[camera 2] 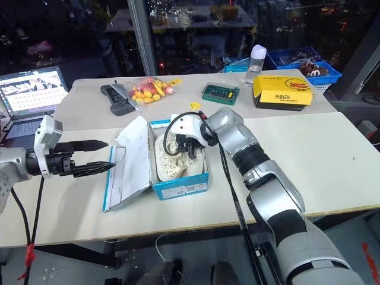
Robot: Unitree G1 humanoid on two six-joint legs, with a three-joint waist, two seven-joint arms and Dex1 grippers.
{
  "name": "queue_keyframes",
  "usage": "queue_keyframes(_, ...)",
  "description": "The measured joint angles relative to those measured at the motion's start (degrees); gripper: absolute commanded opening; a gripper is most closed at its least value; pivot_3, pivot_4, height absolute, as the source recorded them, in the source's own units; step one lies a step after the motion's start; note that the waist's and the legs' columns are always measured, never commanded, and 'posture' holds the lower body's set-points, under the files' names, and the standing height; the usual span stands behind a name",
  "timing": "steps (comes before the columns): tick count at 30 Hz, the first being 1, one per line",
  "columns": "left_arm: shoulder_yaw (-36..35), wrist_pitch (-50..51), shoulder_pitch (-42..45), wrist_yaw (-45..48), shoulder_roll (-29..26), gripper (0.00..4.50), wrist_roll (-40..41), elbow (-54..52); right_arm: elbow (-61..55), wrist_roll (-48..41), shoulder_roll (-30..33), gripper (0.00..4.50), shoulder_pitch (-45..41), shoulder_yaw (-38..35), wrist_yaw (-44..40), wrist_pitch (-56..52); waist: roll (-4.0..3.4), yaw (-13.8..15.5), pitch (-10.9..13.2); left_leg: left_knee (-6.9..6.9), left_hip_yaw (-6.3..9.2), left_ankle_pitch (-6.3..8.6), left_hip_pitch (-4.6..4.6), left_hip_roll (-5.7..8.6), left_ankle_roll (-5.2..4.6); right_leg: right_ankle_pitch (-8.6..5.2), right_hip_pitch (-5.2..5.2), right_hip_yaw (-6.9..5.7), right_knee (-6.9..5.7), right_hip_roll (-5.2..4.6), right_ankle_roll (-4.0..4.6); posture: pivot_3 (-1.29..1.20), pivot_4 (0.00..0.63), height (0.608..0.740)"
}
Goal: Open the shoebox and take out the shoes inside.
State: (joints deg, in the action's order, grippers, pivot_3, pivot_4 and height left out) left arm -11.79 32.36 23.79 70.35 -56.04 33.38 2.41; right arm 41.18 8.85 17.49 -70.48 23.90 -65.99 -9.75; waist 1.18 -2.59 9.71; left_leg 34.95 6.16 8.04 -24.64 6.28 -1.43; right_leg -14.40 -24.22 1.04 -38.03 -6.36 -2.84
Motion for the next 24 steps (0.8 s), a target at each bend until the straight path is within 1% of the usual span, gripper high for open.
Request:
queue_keyframes(6, 0.0, -0.3, 0.1, -0.3, 0.7, 4.50, -0.6, 0.0, -8.1, -7.1, 2.9, 0.27, -1.3, -8.3, -0.8, -12.1, 0.00, 0.0, 0.0, -0.02, -0.01, -0.03, -0.18, 0.00, -0.04, 0.01, -0.05, 0.00, 0.00, -0.02, 0.01, 0.00, 0.150, 0.738)
queue_keyframes(7, 0.1, -0.3, 0.1, -0.3, 1.0, 4.50, -0.6, 0.0, -10.6, -9.1, 4.2, 0.27, -2.0, -10.5, -1.4, -15.1, 0.00, 0.1, 0.0, -0.03, -0.01, -0.15, -0.19, 0.00, -0.26, 0.01, -0.06, -0.01, 0.02, -0.03, 0.01, 0.00, 0.150, 0.738)
queue_keyframes(10, 0.1, -0.3, 0.1, -0.3, 1.3, 4.50, -0.7, 0.0, -14.3, -12.2, 5.6, 0.27, -3.9, -14.1, -1.3, -19.6, 0.00, -0.1, 0.0, -0.05, -0.04, -0.14, -0.18, -0.04, -0.26, 0.01, -0.06, -0.03, 0.04, -0.03, 0.02, 0.00, 0.150, 0.738)
queue_keyframes(12, 0.4, -0.6, 0.1, -0.3, 1.4, 4.50, -1.0, 0.0, -16.0, -13.9, 6.2, 0.27, -4.2, -15.8, -1.1, -22.2, 0.00, -0.2, 0.0, -0.06, -0.06, -0.14, -0.18, -0.09, -0.26, 0.01, -0.06, -0.04, 0.04, -0.02, 0.01, 0.00, 0.150, 0.738)
queue_keyframes(14, 0.5, -0.9, 0.2, -0.3, 1.5, 4.50, -1.5, 0.0, -16.8, -14.8, 6.7, 0.27, -4.0, -16.0, -0.4, -24.5, 0.00, -0.2, 0.0, -0.06, -0.08, -0.14, -0.18, -0.11, -0.26, 0.01, -0.08, -0.03, 0.02, -0.01, 0.02, 0.00, 0.150, 0.738)
queue_keyframes(18, 0.7, -1.0, 0.8, -0.2, 1.7, 4.50, -1.7, 0.1, -17.4, -15.6, 7.5, 0.27, -2.5, -16.1, 1.8, -26.8, 0.00, 0.0, 0.0, -0.03, -0.09, -0.14, -0.19, -0.09, -0.26, 0.02, -0.08, -0.04, 0.01, -0.05, 0.04, 0.00, 0.150, 0.738)
queue_keyframes(21, 0.7, -1.0, 0.8, -0.1, 1.8, 4.50, -1.8, 0.1, -16.7, -16.0, 10.0, 0.27, -2.4, -18.3, 4.9, -27.0, 0.01, 0.2, 0.0, -0.04, -0.09, -0.13, -0.20, -0.08, -0.27, 0.02, -0.07, -0.05, 0.05, -0.07, 0.05, 0.00, 0.150, 0.738)
queue_keyframes(24, 0.8, -1.0, 0.7, -0.1, 1.9, 4.50, -1.8, 0.1, -10.4, -15.7, 13.2, 0.27, -2.4, -22.4, 11.2, -24.6, 0.01, 0.6, 0.0, -0.05, -0.10, -0.12, -0.20, -0.03, -0.28, 0.03, -0.03, -0.08, 0.11, -0.12, 0.05, 0.00, 0.150, 0.738)
